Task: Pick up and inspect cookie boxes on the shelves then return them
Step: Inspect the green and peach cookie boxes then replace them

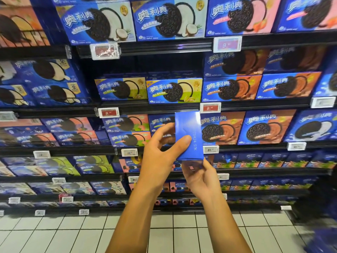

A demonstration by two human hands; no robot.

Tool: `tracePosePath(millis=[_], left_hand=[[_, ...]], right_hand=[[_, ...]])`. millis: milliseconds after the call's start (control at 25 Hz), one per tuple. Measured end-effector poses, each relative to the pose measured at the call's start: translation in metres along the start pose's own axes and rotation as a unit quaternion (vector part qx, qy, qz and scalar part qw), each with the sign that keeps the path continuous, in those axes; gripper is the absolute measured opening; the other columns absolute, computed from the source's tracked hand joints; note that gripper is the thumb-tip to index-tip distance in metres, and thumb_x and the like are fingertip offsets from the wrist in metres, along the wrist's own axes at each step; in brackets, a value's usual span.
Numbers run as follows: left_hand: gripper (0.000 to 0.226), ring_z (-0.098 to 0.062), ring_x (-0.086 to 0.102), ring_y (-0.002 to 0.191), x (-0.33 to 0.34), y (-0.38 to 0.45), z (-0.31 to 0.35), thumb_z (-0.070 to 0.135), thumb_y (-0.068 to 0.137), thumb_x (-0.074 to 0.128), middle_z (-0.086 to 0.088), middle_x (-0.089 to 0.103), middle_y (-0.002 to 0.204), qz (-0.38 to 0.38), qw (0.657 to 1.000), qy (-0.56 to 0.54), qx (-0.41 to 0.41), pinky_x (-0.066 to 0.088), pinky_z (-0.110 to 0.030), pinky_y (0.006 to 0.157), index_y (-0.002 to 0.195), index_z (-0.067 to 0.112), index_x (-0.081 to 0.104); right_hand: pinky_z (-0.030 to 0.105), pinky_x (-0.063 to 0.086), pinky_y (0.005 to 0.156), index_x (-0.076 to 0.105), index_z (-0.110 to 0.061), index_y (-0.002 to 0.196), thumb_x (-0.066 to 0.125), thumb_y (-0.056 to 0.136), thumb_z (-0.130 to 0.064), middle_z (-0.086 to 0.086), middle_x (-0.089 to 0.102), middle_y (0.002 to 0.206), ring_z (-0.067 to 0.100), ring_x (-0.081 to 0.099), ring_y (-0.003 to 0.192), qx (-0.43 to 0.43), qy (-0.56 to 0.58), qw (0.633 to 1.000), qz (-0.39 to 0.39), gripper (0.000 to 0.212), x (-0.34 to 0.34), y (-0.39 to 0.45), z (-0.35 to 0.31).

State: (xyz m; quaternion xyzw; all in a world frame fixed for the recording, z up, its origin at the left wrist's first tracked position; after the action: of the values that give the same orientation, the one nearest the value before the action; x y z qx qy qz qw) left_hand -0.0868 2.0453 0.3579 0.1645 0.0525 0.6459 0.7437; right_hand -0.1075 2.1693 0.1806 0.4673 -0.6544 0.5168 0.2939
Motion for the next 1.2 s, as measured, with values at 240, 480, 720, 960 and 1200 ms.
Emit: tracePosePath(millis=[240,480,720,960,1200], left_hand=[[0.034,-0.016,0.07,0.099,-0.019,0.007,-0.014,0.031,0.086,0.064,0.0,0.073,0.112,0.008,0.997,-0.066,-0.028,0.056,-0.029,0.076,0.12,0.026,0.066],[0.041,-0.009,0.07,0.09,-0.054,0.017,-0.029,0.028,0.095,0.054,0.005,0.073,0.111,0.067,0.987,-0.138,-0.04,0.056,-0.024,0.062,0.136,0.024,0.053],[0.033,-0.015,0.066,0.1,-0.066,0.017,-0.056,0.023,0.104,0.041,-0.004,0.068,0.126,0.094,0.983,-0.133,-0.089,0.054,-0.025,0.067,0.129,0.024,0.062],[0.035,-0.02,0.062,0.109,-0.071,0.022,-0.065,0.031,0.106,0.038,-0.005,0.064,0.132,0.096,0.981,-0.131,-0.105,0.053,-0.034,0.074,0.135,0.027,0.057],[0.032,-0.01,0.07,0.092,-0.071,0.031,-0.06,0.031,0.104,0.041,0.0,0.072,0.117,0.092,0.981,-0.154,-0.08,0.057,-0.026,0.062,0.117,0.033,0.07]], right_hand=[[0.044,0.054,0.092,0.06,-0.006,0.134,0.052,0.102,-0.026,0.015,0.061,0.132,0.032,0.055,0.12,-0.04,0.024,0.999,-0.011,0.039,0.006,-0.003,-0.028],[0.043,0.053,0.095,0.064,-0.014,0.133,0.059,0.095,-0.025,0.008,0.066,0.129,0.025,0.062,0.11,-0.119,-0.002,0.991,-0.055,0.04,0.024,-0.018,-0.065],[0.032,0.058,0.086,0.067,-0.019,0.128,0.064,0.085,-0.024,0.003,0.073,0.117,0.018,0.071,0.094,-0.211,-0.086,0.968,-0.105,0.043,0.045,-0.037,-0.096],[0.035,0.052,0.093,0.065,-0.022,0.127,0.068,0.082,-0.019,0.003,0.071,0.12,0.02,0.067,0.098,-0.205,-0.152,0.956,-0.146,0.045,0.054,-0.044,-0.1],[0.035,0.054,0.096,0.071,-0.016,0.119,0.072,0.078,-0.028,0.008,0.07,0.117,0.022,0.064,0.108,-0.189,-0.203,0.941,-0.196,0.042,0.064,-0.048,-0.097]])
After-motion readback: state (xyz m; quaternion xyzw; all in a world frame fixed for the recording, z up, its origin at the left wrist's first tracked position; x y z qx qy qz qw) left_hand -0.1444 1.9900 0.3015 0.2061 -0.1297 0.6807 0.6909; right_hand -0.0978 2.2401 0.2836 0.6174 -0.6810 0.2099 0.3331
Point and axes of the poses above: each hand's wrist, its own y-axis towards the middle knuckle, its own x-axis out of the palm, z = x × y, the point moved 10 cm from there along y, towards the middle knuckle
